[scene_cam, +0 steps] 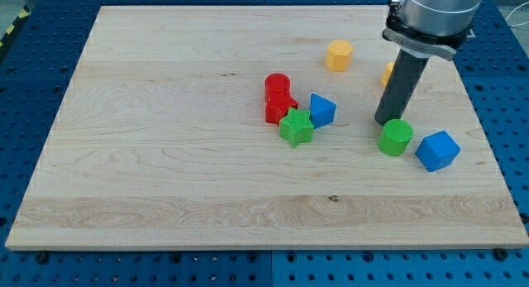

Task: Nudge the blue triangle

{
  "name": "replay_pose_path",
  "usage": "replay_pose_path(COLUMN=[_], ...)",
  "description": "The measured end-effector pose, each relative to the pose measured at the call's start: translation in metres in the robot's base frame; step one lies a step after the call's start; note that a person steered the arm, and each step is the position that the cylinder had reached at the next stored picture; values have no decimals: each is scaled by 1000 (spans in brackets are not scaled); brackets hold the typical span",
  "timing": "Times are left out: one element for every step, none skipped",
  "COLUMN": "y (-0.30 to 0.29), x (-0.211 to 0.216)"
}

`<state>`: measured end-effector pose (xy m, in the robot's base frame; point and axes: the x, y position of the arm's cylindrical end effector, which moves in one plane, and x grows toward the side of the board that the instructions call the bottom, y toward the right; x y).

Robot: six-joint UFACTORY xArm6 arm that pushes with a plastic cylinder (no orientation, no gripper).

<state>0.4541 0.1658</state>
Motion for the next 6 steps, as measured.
replay_pose_path(y=[0, 0, 0, 0, -4, -13], x=[3, 14, 24, 24, 0, -24])
